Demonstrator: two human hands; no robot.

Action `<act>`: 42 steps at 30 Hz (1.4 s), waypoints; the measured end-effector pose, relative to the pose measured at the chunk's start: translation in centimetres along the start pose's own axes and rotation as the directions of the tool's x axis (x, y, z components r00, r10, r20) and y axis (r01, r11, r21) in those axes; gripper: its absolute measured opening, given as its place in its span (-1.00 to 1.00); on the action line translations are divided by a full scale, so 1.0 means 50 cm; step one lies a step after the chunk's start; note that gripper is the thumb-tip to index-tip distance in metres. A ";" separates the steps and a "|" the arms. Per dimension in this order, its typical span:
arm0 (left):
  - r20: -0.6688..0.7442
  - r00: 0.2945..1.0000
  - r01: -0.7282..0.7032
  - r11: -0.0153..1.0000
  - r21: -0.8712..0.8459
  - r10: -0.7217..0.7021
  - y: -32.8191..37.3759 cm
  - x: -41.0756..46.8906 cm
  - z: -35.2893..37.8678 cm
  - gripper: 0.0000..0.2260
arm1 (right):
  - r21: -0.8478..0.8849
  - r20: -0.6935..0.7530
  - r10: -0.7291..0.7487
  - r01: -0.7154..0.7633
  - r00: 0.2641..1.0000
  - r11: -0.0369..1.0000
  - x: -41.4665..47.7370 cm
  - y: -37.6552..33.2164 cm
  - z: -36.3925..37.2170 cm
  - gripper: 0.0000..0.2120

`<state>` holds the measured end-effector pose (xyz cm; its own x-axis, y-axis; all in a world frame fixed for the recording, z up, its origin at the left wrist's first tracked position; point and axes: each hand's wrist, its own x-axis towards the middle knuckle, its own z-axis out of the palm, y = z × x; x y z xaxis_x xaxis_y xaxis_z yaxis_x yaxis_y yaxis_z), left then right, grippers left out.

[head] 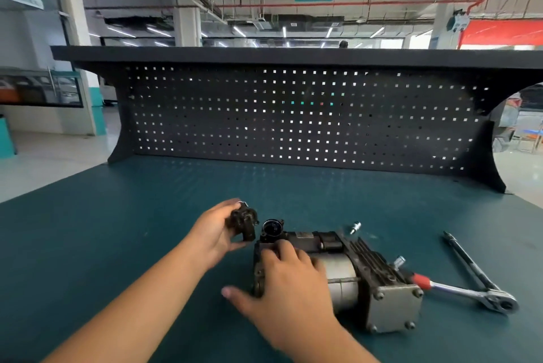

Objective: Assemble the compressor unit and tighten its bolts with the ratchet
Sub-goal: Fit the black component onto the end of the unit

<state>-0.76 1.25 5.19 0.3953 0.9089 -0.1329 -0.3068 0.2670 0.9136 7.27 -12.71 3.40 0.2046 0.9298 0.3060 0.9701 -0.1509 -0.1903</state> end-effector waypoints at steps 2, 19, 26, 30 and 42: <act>-0.002 0.999 0.052 0.999 0.009 -0.052 -0.002 -0.009 -0.002 -0.77 | -0.055 -0.087 0.030 -0.035 0.996 0.998 -0.007 -0.031 0.014 -0.42; 0.366 0.926 -0.287 0.798 0.530 0.089 0.021 -0.073 -0.025 -0.78 | 0.145 -0.407 -0.323 0.410 0.854 0.901 -0.073 0.104 0.020 -0.82; 0.410 0.906 -0.140 0.841 0.522 -0.103 0.021 -0.101 -0.008 -0.69 | 0.308 -0.375 -0.384 0.505 0.844 0.806 -0.107 0.165 -0.015 -0.71; 0.418 0.896 -0.111 0.831 0.544 -0.153 0.022 -0.116 0.020 -0.76 | 0.427 -0.304 -0.396 0.496 0.866 0.756 -0.118 0.207 -0.028 -0.73; 0.393 0.884 -0.052 0.782 0.621 -0.253 0.029 -0.130 0.086 -0.81 | 0.585 -0.211 -0.347 0.402 0.914 0.704 -0.161 0.324 -0.049 -0.64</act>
<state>-0.07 -5.67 9.04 0.7672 0.6103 -0.1975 0.2771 -0.0377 0.9601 21.65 -23.48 0.13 -0.1218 0.8312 0.5424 0.6885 0.4644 -0.5570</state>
